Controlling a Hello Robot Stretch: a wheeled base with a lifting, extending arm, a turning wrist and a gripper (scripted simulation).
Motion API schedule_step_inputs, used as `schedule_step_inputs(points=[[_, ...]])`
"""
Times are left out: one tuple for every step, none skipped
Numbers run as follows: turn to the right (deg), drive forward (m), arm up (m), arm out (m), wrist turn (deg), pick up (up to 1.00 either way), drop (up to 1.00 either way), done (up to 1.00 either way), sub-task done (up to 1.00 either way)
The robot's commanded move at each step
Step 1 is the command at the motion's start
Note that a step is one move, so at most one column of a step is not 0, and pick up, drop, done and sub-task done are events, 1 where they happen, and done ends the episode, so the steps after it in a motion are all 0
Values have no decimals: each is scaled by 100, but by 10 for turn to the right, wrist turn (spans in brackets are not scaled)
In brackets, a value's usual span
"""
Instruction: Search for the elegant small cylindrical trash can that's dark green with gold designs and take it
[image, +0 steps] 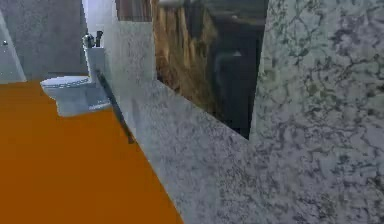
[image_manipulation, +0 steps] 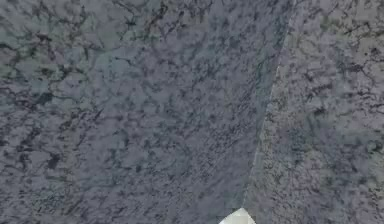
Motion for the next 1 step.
schedule_step_inputs(points=[[-450, 0, 0, 0, 0, 0, 0, 0, 0]])
